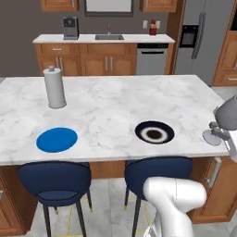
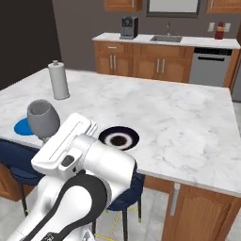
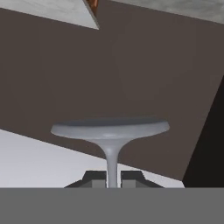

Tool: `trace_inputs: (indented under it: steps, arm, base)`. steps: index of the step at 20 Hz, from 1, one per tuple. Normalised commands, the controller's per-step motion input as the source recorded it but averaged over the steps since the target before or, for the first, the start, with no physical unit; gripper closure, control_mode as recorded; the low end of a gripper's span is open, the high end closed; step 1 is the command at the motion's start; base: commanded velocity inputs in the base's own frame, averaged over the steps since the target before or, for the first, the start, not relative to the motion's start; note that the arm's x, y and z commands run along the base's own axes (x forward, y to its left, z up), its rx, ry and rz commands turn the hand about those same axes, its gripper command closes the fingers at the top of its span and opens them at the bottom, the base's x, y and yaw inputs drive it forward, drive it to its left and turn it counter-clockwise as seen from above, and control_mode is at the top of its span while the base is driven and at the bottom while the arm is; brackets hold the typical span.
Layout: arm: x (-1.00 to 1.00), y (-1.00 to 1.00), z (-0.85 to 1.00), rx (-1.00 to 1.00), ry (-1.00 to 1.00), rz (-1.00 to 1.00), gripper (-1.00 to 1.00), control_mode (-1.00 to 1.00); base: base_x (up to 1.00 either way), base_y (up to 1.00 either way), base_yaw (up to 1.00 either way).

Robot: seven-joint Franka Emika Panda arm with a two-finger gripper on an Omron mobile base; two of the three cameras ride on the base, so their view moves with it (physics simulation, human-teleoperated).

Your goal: Retrieve the wine glasses from the counter and place one next to each plate.

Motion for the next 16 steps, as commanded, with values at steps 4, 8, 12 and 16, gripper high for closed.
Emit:
trace_inputs:
  steps: [4,8,12,16]
  arm:
    - [0.0,0.0,0.0,0.0,0.0,0.0,1.0,1.0]
    - [0.0,0.0,0.0,0.0,0.0,0.0,1.0,1.0]
    - [0.0,0.0,0.0,0.0,0.0,0.0,1.0,1.0]
    - [0.0,0.0,0.0,0.0,0.0,0.0,1.0,1.0]
  base:
    - [0.52,0.0,0.0]
    - [0.56,0.0,0.0]
    - [0.62,0.0,-0.08]
    - [0.61,0.0,-0.31]
